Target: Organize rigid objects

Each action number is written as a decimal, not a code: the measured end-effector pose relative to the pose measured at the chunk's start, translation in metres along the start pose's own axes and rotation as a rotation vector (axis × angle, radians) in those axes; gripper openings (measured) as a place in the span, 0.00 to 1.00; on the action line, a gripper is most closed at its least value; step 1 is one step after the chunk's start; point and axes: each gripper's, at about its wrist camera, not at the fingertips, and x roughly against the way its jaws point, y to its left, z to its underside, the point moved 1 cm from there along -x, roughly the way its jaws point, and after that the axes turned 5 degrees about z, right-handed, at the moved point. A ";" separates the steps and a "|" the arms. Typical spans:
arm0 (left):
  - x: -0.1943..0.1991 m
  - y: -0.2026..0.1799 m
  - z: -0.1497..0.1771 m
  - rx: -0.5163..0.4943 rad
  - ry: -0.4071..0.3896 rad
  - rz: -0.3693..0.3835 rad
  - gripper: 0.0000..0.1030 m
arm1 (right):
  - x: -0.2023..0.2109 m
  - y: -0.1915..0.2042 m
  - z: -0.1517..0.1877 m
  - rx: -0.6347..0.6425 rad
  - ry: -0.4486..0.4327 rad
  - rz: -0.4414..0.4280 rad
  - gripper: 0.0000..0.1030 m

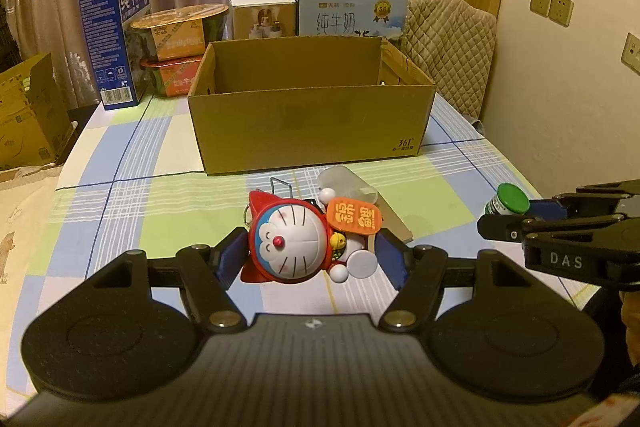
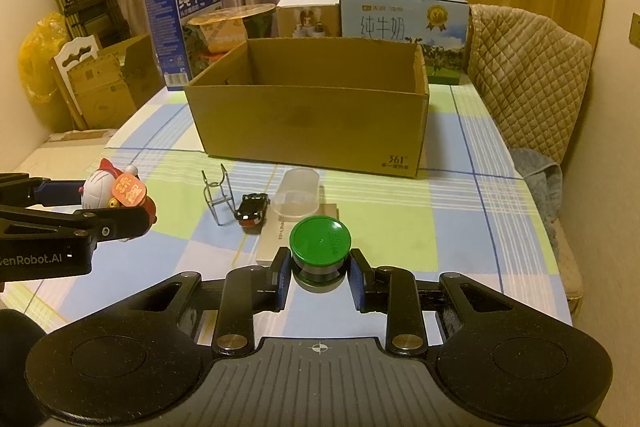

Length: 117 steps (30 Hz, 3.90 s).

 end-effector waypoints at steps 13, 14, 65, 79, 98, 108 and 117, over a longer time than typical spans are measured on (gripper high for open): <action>-0.031 0.017 -0.041 -0.012 -0.032 0.009 0.63 | -0.035 -0.012 -0.037 0.006 -0.007 0.002 0.26; -0.035 0.019 -0.046 -0.010 -0.036 0.012 0.63 | -0.038 -0.013 -0.043 0.006 -0.011 0.000 0.26; -0.205 0.099 -0.195 -0.016 0.012 0.002 0.75 | -0.216 -0.072 -0.189 -0.143 0.038 -0.019 0.38; -0.131 0.086 -0.170 0.013 -0.040 -0.010 0.76 | -0.141 -0.075 -0.179 -0.166 -0.051 -0.024 0.64; 0.004 0.057 -0.051 0.098 -0.067 -0.058 0.79 | 0.013 -0.031 -0.059 -0.134 -0.096 -0.007 0.68; 0.026 0.045 -0.002 0.113 -0.025 -0.021 0.79 | 0.038 -0.020 -0.009 -0.160 -0.038 -0.018 0.69; 0.030 0.041 0.005 0.091 -0.019 -0.010 0.79 | 0.045 -0.018 -0.011 -0.142 -0.045 -0.012 0.69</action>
